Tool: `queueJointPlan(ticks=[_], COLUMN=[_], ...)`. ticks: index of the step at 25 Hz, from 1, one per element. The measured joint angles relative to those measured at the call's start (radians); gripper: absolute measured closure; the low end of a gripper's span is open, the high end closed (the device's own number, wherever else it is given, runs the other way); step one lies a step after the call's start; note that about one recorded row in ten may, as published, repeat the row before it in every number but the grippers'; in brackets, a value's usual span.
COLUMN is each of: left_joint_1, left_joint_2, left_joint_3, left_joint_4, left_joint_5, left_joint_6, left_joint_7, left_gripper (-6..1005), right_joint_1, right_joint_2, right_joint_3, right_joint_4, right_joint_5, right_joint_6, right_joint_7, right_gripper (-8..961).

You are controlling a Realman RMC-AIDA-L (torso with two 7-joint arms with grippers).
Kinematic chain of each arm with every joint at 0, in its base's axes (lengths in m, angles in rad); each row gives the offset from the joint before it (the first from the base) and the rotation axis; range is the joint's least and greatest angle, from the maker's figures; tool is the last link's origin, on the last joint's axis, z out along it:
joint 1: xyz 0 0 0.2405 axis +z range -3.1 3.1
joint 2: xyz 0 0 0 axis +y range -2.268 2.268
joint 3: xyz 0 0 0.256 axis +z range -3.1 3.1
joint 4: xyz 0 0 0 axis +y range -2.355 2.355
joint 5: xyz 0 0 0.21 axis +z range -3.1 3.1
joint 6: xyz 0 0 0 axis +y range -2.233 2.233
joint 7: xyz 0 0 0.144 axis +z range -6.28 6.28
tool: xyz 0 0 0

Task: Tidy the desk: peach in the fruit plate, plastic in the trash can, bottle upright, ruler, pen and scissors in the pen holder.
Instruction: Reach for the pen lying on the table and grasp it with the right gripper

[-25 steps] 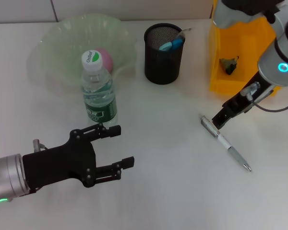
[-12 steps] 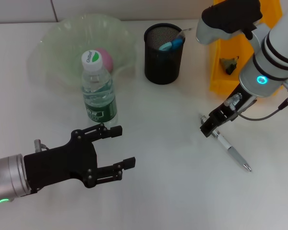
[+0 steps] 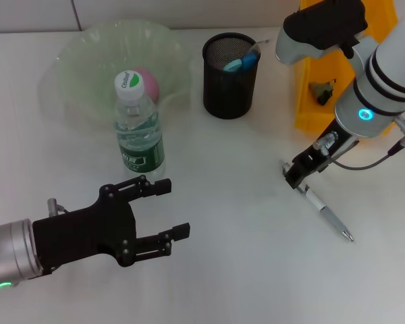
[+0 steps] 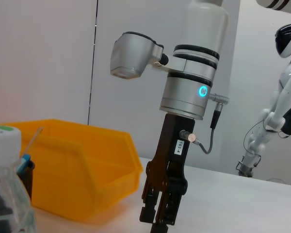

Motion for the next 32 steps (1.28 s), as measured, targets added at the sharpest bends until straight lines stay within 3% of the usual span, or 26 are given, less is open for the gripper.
queueJointPlan(ticks=[5, 27, 32], left_joint_1=[0.003, 0.005, 0.005], left_joint_2=[0.000, 0.000, 0.000], left_joint_3=[0.000, 0.000, 0.000], left_joint_4=[0.000, 0.000, 0.000], left_joint_5=[0.000, 0.000, 0.000], left_joint_6=[0.002, 0.007, 0.008], left_joint_7=[-0.001, -0.005, -0.005], left_gripper=[223, 222, 222], right_joint_1=[0.003, 0.019, 0.016], right_joint_2=[0.000, 0.000, 0.000], right_joint_3=[-0.009, -0.025, -0.025], right_joint_4=[0.026, 0.089, 0.089], right_joint_5=[0.012, 0.023, 0.023], right_joint_6=[0.025, 0.063, 0.063], right_joint_7=[0.000, 0.000, 0.000], right_gripper=[427, 436, 554])
